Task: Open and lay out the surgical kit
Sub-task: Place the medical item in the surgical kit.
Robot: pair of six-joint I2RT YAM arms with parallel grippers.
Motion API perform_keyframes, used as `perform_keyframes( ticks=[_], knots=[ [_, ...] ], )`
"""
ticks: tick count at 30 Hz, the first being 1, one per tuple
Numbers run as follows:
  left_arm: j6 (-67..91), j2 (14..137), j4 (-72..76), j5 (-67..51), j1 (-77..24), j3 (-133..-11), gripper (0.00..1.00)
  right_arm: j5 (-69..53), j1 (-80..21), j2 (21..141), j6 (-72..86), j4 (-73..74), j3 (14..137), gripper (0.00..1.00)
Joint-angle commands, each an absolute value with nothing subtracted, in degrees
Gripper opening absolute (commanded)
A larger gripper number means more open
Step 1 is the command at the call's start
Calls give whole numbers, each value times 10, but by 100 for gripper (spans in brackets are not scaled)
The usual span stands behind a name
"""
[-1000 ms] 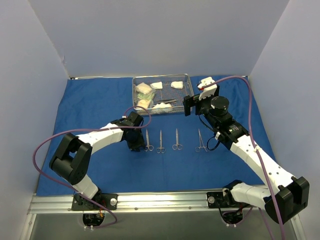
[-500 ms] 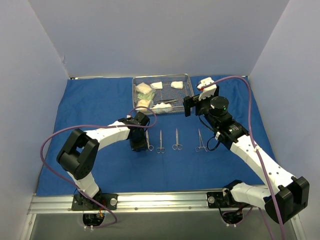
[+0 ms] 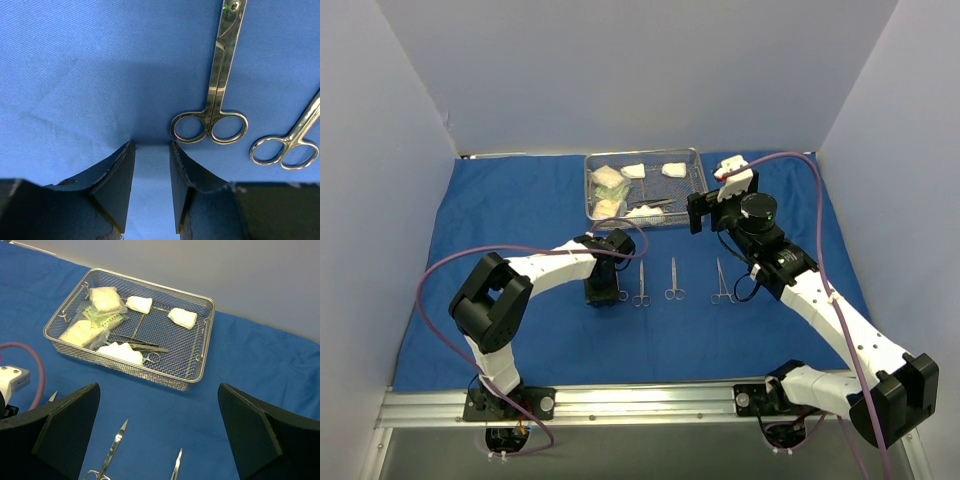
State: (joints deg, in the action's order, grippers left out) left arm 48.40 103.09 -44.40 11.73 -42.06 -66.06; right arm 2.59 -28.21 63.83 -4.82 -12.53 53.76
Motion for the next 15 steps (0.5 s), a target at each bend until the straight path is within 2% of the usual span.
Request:
perform_keyframes(
  ticks=[1, 15],
  knots=[
    [476, 1036, -480, 120, -423, -661, 43, 34, -286, 629, -55, -136, 536, 100],
    [505, 1005, -474, 136, -411, -715, 46, 29, -286, 628, -52, -134, 538, 100]
  ],
)
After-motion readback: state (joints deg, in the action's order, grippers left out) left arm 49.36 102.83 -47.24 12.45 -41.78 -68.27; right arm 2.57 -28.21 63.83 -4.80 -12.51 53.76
